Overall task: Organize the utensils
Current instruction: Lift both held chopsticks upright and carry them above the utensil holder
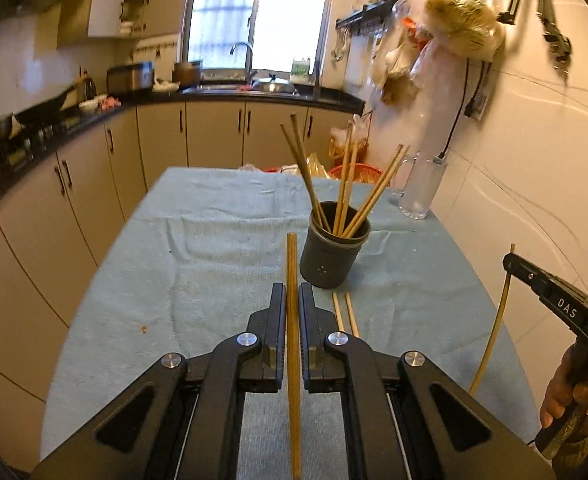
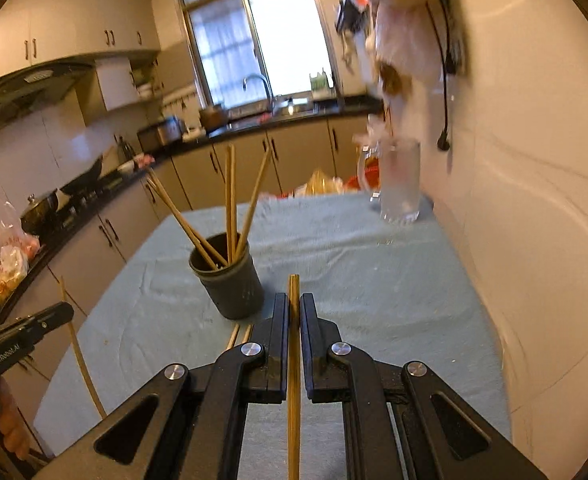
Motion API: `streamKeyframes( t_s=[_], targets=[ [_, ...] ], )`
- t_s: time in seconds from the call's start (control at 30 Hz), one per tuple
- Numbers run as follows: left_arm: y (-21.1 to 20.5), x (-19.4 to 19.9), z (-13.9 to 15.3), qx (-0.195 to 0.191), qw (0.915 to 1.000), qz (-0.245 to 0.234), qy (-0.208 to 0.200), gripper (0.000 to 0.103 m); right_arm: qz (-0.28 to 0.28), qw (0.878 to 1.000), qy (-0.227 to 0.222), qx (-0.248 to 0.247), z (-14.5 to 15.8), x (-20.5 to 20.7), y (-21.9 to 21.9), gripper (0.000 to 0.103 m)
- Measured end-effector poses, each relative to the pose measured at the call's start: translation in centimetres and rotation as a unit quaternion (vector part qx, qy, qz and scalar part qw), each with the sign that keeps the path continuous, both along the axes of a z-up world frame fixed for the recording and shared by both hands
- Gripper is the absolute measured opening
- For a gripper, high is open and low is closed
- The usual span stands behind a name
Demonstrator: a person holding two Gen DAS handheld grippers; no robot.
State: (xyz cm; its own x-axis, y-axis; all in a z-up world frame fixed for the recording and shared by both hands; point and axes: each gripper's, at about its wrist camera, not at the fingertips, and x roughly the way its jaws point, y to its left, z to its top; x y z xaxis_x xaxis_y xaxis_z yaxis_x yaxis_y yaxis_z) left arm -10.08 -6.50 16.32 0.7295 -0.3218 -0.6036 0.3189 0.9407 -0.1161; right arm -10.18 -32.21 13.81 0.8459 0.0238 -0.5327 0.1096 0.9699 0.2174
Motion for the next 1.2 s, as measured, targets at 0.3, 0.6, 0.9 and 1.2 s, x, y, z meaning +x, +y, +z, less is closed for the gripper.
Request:
streamKeyframes(
  t_s=[0.3,0.6,0.9,1.2],
  targets=[
    [-0.1,-4.6,1.4,0.013,0.9993,-0.002,-0.036,0.006,-0.005,0.999,-0.040,-0.027,0.5,-5.5,0.4,0.006],
    [0.4,-7.1,2.0,0.010,0.9989,0.002,-0.046,0.006,0.015,0.998,-0.049,-0.027,1.9,-8.4,0.9,0.006],
    [1.1,-8.8,3.2,0.002,0.9982,-0.002,-0.059,0.006,0.021,0.998,-0.064,-0.019,3.0,-10.0,0.9,0.006],
    [1.3,-8.2,4.5,0.005,0.9976,-0.004,-0.070,0.006,0.018,0.998,-0.067,-0.010,3.6,-9.2,0.3,0.006]
  ],
)
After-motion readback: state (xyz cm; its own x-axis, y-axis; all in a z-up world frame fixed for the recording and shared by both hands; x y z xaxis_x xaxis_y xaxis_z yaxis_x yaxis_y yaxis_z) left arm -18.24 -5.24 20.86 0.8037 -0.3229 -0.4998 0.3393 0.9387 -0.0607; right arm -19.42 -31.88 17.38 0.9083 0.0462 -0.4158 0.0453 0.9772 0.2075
